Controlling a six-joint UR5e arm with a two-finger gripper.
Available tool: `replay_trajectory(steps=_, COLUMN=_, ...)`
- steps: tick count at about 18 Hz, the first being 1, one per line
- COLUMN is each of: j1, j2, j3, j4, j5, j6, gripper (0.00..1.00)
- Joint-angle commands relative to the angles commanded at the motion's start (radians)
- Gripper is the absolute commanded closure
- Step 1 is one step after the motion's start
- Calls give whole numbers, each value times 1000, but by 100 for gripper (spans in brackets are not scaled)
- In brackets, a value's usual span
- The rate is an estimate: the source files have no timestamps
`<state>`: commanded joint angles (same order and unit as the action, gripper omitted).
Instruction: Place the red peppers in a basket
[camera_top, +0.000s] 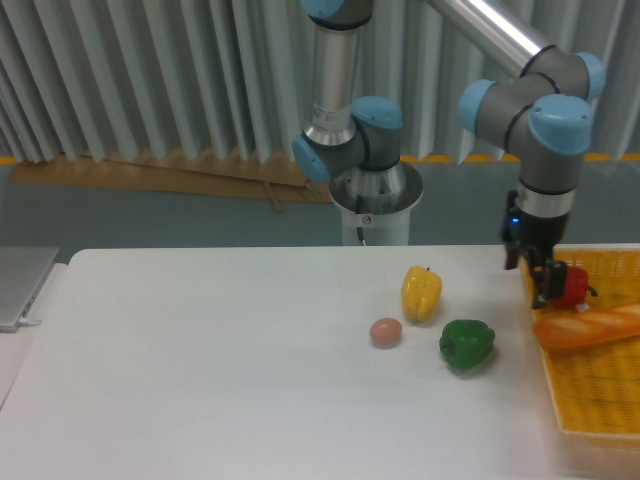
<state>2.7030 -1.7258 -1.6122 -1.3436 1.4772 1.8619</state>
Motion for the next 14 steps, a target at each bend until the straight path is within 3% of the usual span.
replay_trajectory(steps=3, j1=-31, j2=41, j3=12, j4=-57, j5=3, j6=31, gripper=0)
replay_trajectory(steps=5, j1=-42, j2=77, j3=15, j4=-138, j5=18, j6=20, gripper=0)
replay_trajectory(steps=7, j1=-42, j2=100, j3=15, j4=-176, j5=35, j6=19, gripper=0)
replay_trajectory(steps=14, j1=-51, j2=95, j3=15, j4=-192, j5=80, j6=-7, gripper=0)
